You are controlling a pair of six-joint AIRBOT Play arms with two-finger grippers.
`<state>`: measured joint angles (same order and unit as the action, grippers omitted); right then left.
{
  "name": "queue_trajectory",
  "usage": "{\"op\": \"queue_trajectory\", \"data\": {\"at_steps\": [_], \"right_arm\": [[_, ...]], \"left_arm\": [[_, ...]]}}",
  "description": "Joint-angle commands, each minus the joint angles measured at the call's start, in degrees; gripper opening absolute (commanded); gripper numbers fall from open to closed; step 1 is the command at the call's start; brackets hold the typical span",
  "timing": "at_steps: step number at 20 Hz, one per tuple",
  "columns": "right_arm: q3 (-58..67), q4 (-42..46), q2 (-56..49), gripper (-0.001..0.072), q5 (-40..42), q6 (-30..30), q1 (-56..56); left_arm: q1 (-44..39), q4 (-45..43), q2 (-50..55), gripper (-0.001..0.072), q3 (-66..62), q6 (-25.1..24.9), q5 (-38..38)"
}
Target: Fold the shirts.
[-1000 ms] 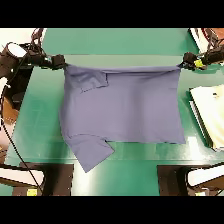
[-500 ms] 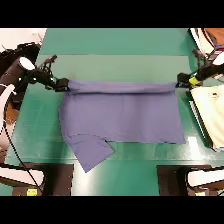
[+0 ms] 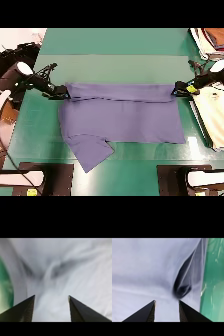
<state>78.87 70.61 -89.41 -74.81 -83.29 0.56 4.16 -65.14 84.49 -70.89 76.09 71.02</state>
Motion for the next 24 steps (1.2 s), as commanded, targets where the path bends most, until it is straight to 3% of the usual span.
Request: {"op": "queue_trajectory", "data": {"at_steps": [1,3,4,5,9,13,19,22,23,24], "right_arm": [[-3.7,-0.1,6.4,0.0347,-1.9,0.0,1.4],[-7.9,-0.1,11.9,0.0386,-1.2,0.0,2.7],[-9.7,-0.1,14.2,0.0516,-0.7,0.0,3.4],[-11.6,-0.2,16.4,0.0588,0.0,0.0,4.2],[-15.2,-0.2,22.3,0.0581,2.3,0.0,5.3],[-15.4,-0.6,24.9,0.0575,4.5,0.0,5.2],[-15.4,-0.6,25.2,0.0574,4.3,0.0,5.2],[-15.4,-0.5,25.2,0.0573,2.3,0.0,5.2],[-15.4,0.2,25.2,0.0573,0.8,0.0,5.6],[-15.4,0.7,25.2,0.0573,-1.2,0.0,6.5]], "left_arm": [[0.0,-7.2,-9.8,0.0503,6.4,4.9,4.0],[0.0,-6.8,-18.2,0.0503,15.6,7.5,6.7],[0.0,-6.0,-22.1,0.0503,20.2,8.2,8.0],[0.0,-4.9,-26.1,0.0503,25.1,9.0,8.3],[0.0,0.3,-36.7,0.0503,40.1,12.1,7.8],[-0.1,7.9,-36.8,0.0503,48.0,12.0,6.1],[-11.6,8.6,-36.8,0.0503,51.4,14.1,-5.1],[-13.4,8.8,-36.8,0.05,51.2,16.5,-8.1],[-13.4,8.7,-36.8,0.0321,50.6,16.9,-7.4],[-13.4,8.8,-36.8,0.0043,49.8,16.4,-6.6]]}}
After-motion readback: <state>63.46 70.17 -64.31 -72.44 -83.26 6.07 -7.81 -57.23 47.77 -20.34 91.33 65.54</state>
